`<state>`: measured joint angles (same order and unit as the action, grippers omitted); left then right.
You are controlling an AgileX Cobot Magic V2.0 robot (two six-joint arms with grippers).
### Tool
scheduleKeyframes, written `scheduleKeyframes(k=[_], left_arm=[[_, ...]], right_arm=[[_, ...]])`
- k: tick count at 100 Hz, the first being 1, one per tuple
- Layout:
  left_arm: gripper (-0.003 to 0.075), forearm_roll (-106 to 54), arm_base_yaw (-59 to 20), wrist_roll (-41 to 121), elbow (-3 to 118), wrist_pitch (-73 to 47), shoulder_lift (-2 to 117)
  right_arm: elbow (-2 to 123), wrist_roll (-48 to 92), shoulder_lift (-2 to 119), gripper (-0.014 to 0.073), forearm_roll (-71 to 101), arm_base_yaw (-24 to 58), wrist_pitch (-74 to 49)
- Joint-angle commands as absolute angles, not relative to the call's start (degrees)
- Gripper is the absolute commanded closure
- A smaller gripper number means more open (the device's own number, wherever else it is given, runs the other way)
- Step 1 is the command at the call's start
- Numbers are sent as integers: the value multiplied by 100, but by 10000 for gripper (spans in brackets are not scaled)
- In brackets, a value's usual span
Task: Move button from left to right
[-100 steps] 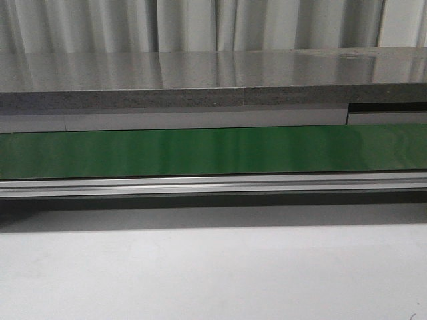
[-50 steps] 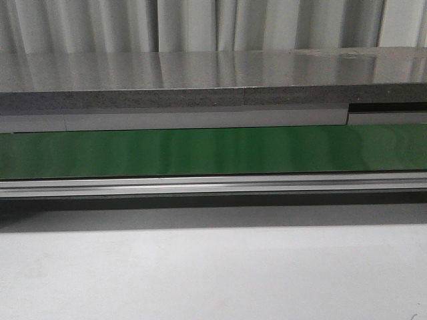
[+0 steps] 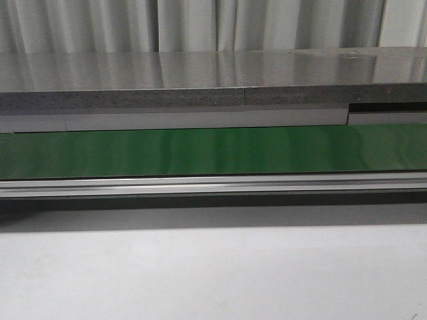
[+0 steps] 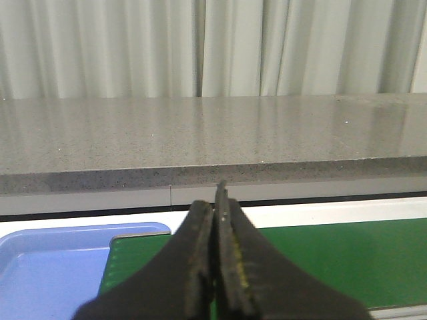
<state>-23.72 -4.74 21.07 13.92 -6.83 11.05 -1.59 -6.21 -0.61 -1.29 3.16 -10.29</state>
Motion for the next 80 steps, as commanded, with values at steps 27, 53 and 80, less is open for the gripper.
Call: scheduleKeyframes(k=[27,53,80], left_arm=[[741,-2405,-522,2092,1539,-250,1154],[741,-2405,-522,2092,1539,-250,1154],[741,-2405,-522,2092,1539,-250,1154]], right_arm=[[-59,-620,-175,660,-213,279,-447],[-59,-620,-175,660,-213,279,-453],[-59,-620,-175,660,-213,279,-453]])
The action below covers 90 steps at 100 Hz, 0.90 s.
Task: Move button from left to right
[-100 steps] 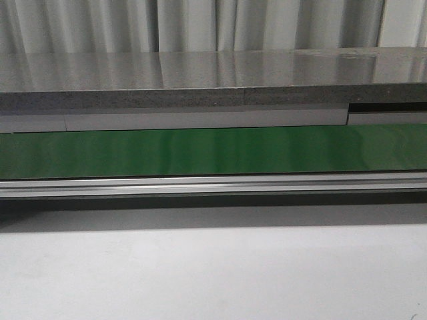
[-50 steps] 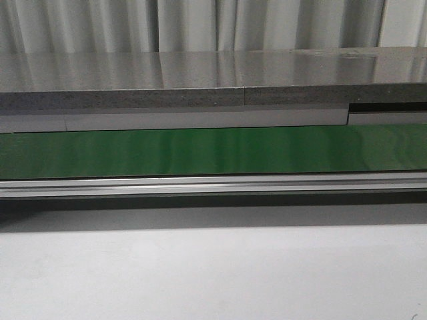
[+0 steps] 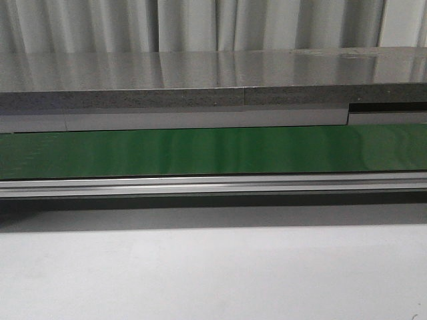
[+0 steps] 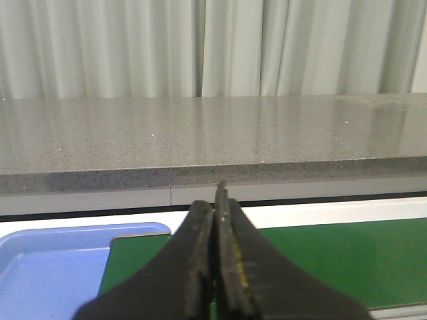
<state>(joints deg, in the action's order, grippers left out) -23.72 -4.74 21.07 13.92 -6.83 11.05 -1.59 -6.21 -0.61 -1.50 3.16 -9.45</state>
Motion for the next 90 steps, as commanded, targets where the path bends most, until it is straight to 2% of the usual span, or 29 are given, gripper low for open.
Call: scheduleKeyframes(k=[1,48,63,90], left_arm=[[741,-2405,-522,2092,1539,-250,1154],[741,-2405,-522,2092,1539,-250,1154],[741,-1860,-511,2080,1391,393,1140],[741,-613,-440,668,467,959,591]], right_arm=[[-59,-620,-175,660,-213,279,-453],[-59,-620,-175,660,-213,279,-453],[-59,-620,-175,660,-213,279,-453],[-59,-620,-175,660,-213,279,-453]])
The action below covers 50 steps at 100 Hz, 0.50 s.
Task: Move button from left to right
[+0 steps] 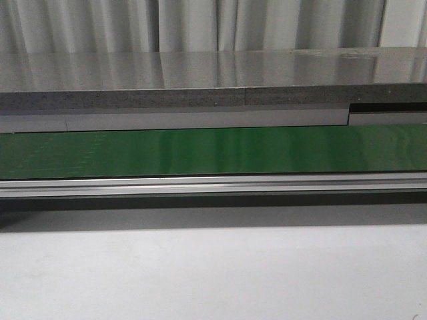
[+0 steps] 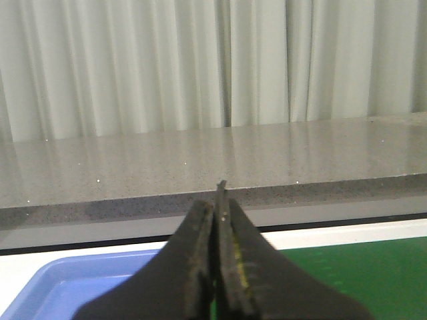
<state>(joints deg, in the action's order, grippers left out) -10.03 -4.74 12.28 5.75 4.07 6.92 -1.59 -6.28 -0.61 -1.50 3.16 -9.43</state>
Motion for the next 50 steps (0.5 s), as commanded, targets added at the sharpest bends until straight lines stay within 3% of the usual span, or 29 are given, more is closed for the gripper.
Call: scheduleKeyframes(k=[1,22,50], left_arm=[[741,-591,-428,633,408,970,572],[741,-160,-248,0,-266,997,85],[741,402,-224,-361,-269,809,-200]], right_arm=[[-59,-620,-175,660,-213,279,-453],[-59,-620,-175,660,-213,279,-453],[-59,-620,-175,660,-213,279,-453]])
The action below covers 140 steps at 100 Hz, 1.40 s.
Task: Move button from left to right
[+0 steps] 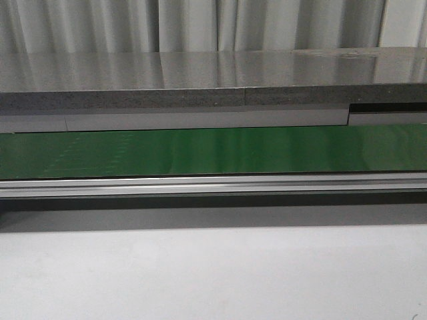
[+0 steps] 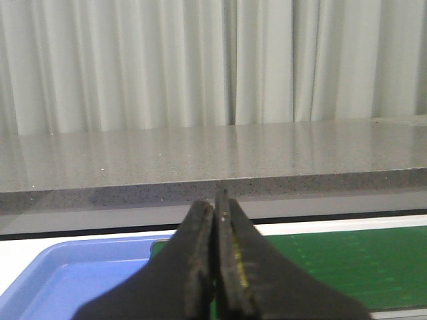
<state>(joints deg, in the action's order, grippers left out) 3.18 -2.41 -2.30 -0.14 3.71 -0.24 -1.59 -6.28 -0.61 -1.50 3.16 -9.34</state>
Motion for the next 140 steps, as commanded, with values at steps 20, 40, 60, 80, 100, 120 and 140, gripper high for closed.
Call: scheduleKeyframes(k=[20,40,60,80,100,120,140], left_arm=[[741,347,-224,-376,-269,787,-200],[741,238,-224,-376,-269,777,-200],[741,225,-224,-376,-269,665,-200],[741,197,-224,-376,-269,479,-200],[741,197,-224,-376,-269,490,-200],[741,197,-224,-376,-269,490,-200],[741,197,-224,-376,-269,490,-200]], right_arm=[[-59,-620,-175,660,-213,279,-453],[-59,-620,-175,660,-213,279,-453],[-59,-620,-175,660,-213,279,-453],[-59,-620,-175,660,-213,279,-453],[-59,-620,-175,660,-213,279,-453],[-59,-620,-175,660,-213,279,-453],[-59,-620,-175,660,-213,279,-453]])
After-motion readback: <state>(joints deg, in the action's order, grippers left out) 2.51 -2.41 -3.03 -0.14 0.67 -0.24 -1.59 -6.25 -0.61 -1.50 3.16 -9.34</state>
